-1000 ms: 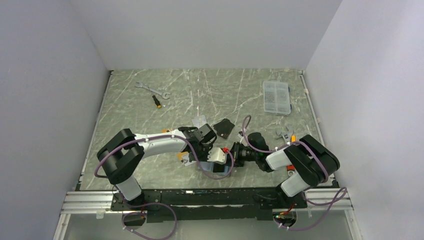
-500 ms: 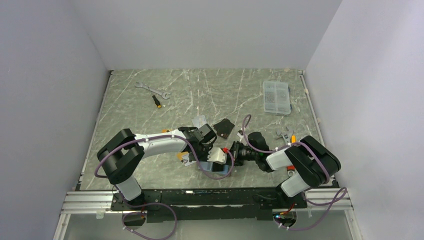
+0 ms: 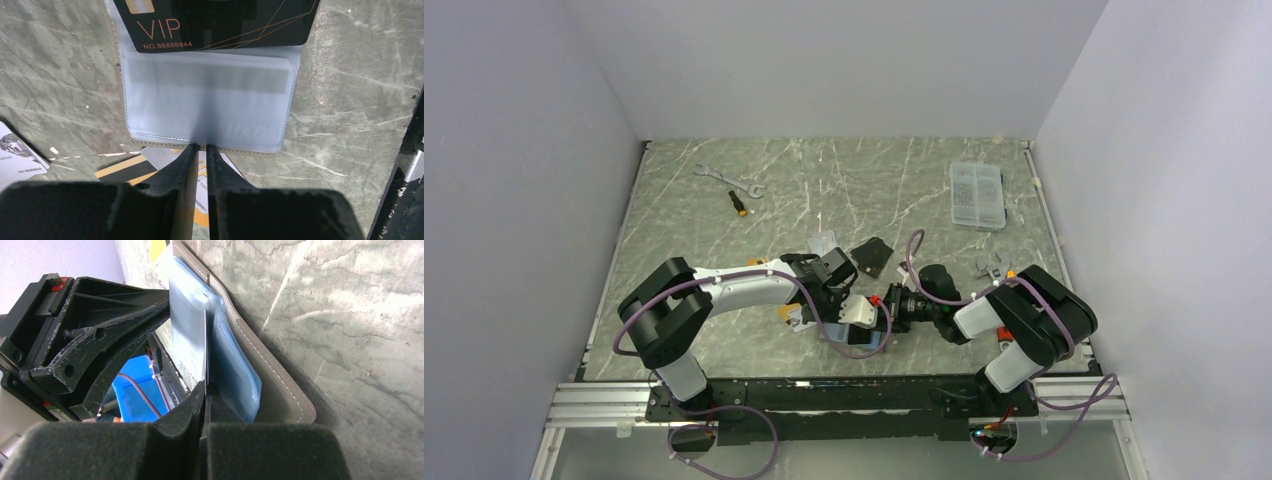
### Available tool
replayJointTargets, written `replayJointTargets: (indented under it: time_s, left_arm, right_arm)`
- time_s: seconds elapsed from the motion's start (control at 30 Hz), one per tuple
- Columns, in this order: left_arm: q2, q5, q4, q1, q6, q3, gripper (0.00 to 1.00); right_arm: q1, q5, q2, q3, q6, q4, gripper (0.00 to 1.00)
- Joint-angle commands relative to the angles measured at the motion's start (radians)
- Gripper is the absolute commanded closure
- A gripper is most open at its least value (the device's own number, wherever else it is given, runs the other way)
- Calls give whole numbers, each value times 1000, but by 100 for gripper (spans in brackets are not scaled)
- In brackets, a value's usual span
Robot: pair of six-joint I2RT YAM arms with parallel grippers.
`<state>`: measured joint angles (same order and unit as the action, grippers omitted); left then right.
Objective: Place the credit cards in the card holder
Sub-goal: Insert the credit card into the card holder.
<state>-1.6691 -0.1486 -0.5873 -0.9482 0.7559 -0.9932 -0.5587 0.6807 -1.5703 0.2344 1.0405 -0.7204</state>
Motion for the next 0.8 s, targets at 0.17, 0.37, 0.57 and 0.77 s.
replayJointTargets:
  time_s: [0.17,0.37,0.57,0.77]
  left_arm:
    - [-32,-17,-5,-9,5,1,84]
    - [-28,-18,-5,-9,3,4,84]
    - [-29,-21,-6,-9,6,8,84]
    - [-26,-25,-7,-9,13,16,85]
  right_arm:
    - [-2,23,-45,26,2,-92,100]
    - [-3,8,-76,32,11,-117,100]
    - [-3,-34,-85,35,5,-112,100]
    - [-3,-74,-65,51,-41,-31,100]
